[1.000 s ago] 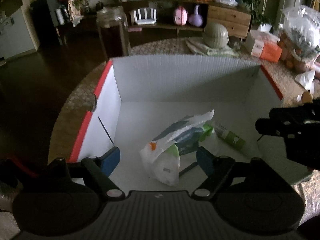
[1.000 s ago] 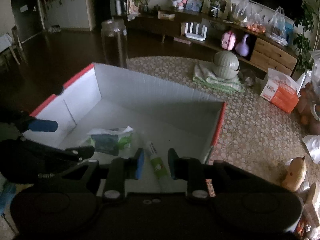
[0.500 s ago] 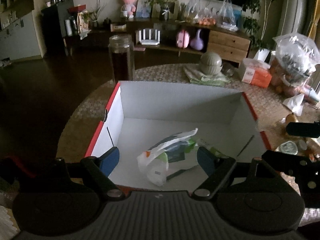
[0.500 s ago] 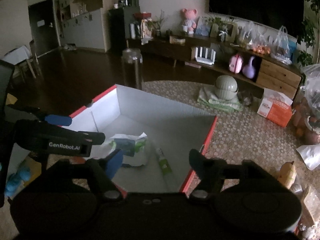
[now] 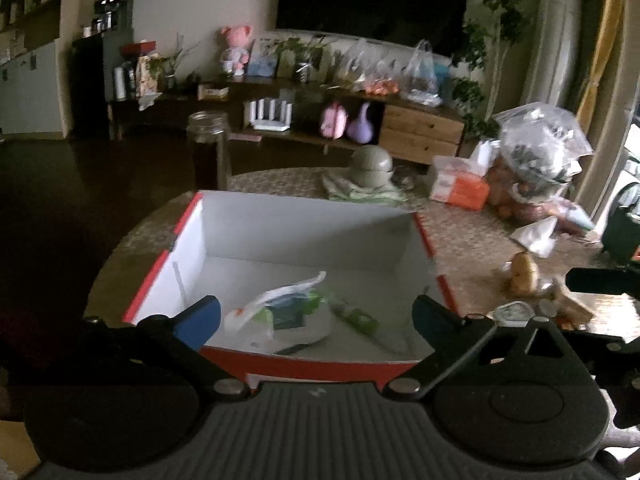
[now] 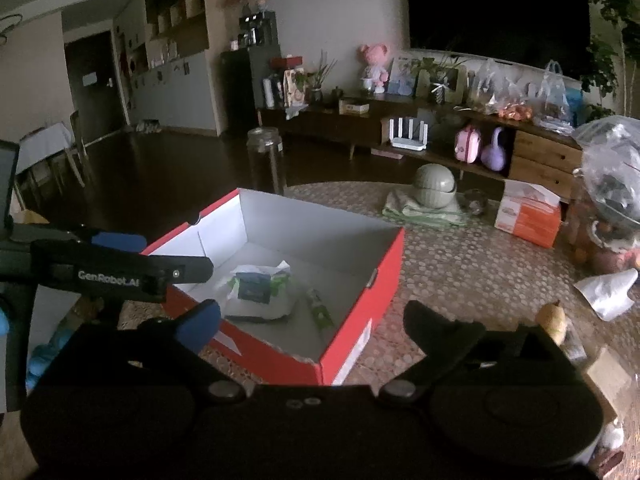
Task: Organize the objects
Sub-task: 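Withdraw both grippers from the box back toward the table items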
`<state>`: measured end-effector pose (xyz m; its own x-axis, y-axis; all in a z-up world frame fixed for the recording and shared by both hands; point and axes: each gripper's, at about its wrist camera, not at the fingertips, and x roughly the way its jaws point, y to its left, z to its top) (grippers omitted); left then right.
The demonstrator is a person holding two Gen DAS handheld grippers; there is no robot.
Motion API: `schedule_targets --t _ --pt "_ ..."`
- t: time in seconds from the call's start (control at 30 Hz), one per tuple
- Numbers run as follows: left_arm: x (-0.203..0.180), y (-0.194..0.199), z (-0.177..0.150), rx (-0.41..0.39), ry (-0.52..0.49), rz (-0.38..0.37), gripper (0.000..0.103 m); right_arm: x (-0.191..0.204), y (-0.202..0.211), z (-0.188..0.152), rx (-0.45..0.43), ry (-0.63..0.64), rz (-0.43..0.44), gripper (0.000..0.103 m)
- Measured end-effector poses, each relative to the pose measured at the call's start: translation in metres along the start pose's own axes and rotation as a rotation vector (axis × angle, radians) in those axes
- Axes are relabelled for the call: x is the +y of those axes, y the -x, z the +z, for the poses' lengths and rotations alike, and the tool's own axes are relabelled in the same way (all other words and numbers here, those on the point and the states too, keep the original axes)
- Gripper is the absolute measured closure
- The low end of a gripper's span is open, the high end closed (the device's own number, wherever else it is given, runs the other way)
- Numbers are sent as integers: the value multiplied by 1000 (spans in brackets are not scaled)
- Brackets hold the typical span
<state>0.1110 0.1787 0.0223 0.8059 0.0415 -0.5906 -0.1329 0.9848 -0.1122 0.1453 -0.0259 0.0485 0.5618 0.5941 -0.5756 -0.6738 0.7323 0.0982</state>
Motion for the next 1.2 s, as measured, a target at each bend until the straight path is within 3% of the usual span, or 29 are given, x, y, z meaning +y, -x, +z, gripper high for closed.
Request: schedule_targets --t 0.17,0.53,0.97,1.2 --pt "-21 11 -13 -47 4 -90 0 -10 22 -17 -35 -9 9 0" --pt "-66 17 -34 -80 10 -133 0 -53 63 -58 -53 -79 -39 0" --pt "-149 -20 -54 -19 -125 -188 0 -148 106 -116 -34 -123 -279 0" --pt "-205 -49 -69 24 -189 -220 0 -206 117 -142 2 -213 -386 0"
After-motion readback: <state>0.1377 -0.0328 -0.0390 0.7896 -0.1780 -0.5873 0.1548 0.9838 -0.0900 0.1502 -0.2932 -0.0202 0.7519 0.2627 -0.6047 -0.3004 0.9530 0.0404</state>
